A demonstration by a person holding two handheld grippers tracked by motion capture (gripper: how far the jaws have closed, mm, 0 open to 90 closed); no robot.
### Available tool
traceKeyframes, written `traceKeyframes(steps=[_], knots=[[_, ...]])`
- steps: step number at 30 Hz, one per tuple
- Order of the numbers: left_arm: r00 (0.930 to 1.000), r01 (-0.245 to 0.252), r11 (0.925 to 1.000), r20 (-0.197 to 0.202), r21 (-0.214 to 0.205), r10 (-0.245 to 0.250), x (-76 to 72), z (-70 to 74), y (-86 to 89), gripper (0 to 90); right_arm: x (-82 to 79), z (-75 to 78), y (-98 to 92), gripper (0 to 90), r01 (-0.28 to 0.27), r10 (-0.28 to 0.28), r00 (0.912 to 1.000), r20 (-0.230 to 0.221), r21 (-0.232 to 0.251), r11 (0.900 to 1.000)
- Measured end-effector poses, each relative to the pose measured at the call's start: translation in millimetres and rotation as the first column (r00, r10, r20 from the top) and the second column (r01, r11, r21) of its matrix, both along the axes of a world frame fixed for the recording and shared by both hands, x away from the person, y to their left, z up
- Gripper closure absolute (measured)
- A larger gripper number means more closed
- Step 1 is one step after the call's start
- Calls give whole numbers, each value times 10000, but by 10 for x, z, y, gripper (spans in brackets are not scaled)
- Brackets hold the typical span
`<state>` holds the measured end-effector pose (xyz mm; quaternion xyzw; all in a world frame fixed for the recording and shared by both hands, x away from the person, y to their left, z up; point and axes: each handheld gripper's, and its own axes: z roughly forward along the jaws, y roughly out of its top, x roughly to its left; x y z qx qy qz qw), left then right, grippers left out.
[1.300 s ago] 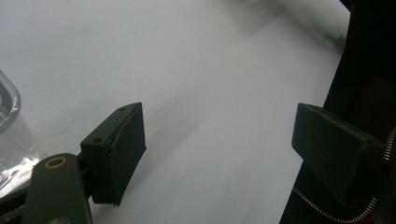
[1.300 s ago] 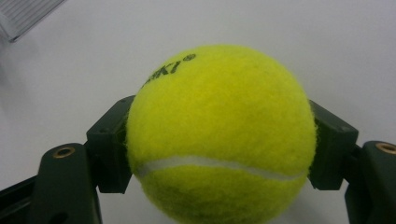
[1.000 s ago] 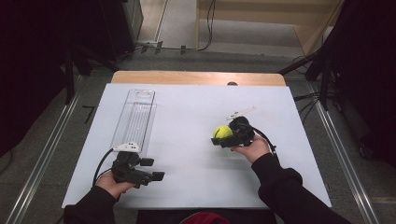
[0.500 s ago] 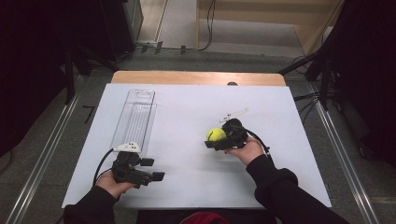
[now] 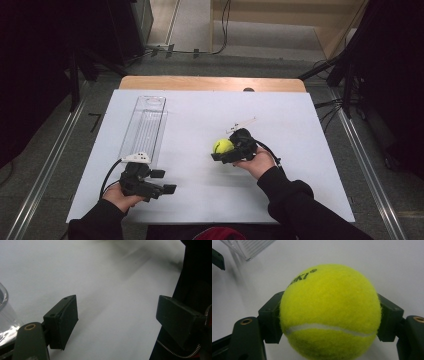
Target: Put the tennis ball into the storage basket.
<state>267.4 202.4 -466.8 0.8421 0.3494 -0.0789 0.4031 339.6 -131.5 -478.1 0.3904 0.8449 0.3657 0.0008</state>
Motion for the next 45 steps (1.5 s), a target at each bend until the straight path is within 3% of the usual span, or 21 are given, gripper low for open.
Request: traceKeyframes(steps=[12, 23, 45], knots=[[10000, -17, 10000, -1, 9, 17, 1, -1, 6, 180, 23, 117, 158, 230, -326, 324, 9992, 248, 80, 9994], [10000, -68, 10000, -12, 7, 68, 6, -5, 15, 180, 49, 109, 261, 230, -466, 467, 9989, -33, 143, 9988], [10000, -80, 10000, -21, 27, 80, 10, -9, 28, 180, 215, 248, 479, 230, -657, 654, 9978, 111, 357, 9972]])
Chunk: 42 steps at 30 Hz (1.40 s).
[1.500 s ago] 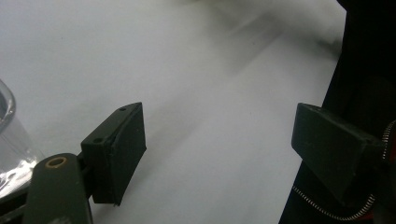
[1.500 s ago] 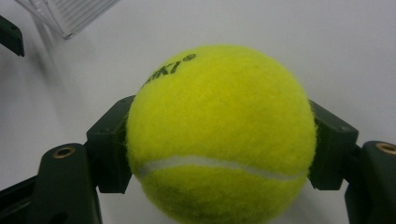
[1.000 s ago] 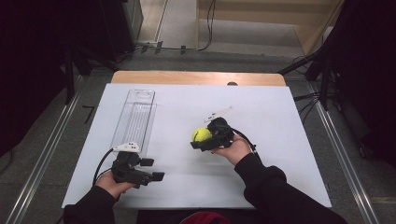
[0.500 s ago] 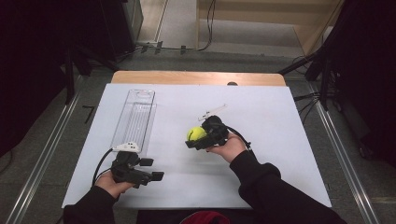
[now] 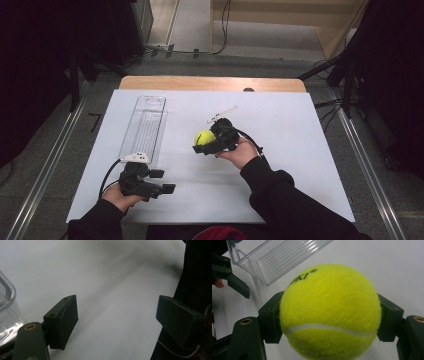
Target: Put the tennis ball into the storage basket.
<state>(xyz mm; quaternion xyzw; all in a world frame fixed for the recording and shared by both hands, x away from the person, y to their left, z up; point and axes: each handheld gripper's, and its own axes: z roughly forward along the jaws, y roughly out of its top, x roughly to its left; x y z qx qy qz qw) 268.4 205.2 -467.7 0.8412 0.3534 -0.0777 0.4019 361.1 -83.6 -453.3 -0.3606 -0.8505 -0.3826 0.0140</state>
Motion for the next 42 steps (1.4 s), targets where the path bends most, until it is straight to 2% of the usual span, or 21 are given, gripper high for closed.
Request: traceKeyframes(steps=[17, 20, 27, 42], knots=[[10000, -9, 10000, -2, -26, 9, 0, -2, -5, 180, 87, 131, 219, 230, -129, 128, 9999, 74, 86, 9999], [10000, 1, 10000, 16, -21, -1, 0, 0, -1, 180, 101, 148, 273, 230, -246, 246, 9994, 231, 28, 9997], [10000, 11, 10000, 9, 8, -11, 0, -1, -7, 180, 145, 178, 343, 230, -213, 211, 9997, 99, 183, 9996], [10000, 10, 10000, 29, 11, -10, 0, 1, -9, 180, 266, 260, 519, 230, -226, 225, 9997, 102, 102, 9997]])
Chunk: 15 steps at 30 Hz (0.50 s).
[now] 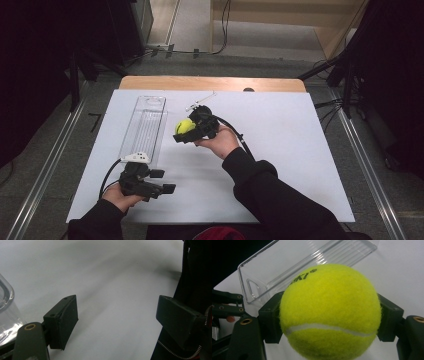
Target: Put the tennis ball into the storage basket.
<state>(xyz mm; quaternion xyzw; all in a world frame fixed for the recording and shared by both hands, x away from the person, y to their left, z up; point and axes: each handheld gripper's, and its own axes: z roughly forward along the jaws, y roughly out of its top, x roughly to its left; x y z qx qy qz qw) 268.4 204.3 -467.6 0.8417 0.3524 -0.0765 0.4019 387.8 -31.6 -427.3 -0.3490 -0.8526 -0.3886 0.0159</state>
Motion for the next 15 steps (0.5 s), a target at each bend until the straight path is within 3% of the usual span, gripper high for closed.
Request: traceKeyframes(steps=[15], knots=[[10000, -7, 10000, 6, -17, 7, 3, 1, 8, 180, 99, 99, 148, 230, 80, -80, 10000, 59, 70, 9999]])
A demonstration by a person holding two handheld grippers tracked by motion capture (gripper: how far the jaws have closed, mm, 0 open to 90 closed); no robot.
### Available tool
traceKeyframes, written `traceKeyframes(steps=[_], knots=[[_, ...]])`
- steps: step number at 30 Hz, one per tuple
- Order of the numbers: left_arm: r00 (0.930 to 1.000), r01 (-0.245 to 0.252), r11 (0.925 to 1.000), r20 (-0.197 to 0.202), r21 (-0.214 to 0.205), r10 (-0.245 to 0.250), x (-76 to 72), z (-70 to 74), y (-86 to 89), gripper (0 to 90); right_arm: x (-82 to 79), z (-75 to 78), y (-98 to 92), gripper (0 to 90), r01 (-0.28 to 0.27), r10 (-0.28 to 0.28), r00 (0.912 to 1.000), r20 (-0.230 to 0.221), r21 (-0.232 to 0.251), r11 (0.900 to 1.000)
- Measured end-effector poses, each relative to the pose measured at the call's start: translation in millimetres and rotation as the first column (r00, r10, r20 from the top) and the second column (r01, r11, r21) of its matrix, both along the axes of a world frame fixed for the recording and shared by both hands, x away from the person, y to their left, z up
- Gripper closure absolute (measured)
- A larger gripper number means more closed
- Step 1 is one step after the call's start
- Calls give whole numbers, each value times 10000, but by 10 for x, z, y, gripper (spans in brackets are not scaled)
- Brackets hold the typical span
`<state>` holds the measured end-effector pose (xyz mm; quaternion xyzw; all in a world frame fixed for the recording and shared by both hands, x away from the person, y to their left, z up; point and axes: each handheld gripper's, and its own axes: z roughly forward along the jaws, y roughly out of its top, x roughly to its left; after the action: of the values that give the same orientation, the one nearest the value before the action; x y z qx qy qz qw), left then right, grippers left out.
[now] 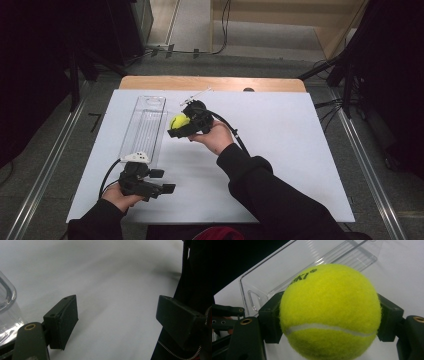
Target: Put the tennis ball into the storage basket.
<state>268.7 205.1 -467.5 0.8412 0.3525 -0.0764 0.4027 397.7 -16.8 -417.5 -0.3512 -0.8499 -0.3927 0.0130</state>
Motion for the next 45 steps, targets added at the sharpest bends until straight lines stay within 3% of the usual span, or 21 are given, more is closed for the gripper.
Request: traceKeyframes(steps=[18, 45], knots=[[10000, -4, 10000, 12, 10, 4, 1, 2, 8, 180, 111, 98, 156, 230, 125, -125, 9999, 16, 219, 9997], [10000, 13, 10000, 28, -16, -13, 2, -1, 14, 180, 262, 264, 620, 230, -179, 174, 9995, 277, 157, 9997]])
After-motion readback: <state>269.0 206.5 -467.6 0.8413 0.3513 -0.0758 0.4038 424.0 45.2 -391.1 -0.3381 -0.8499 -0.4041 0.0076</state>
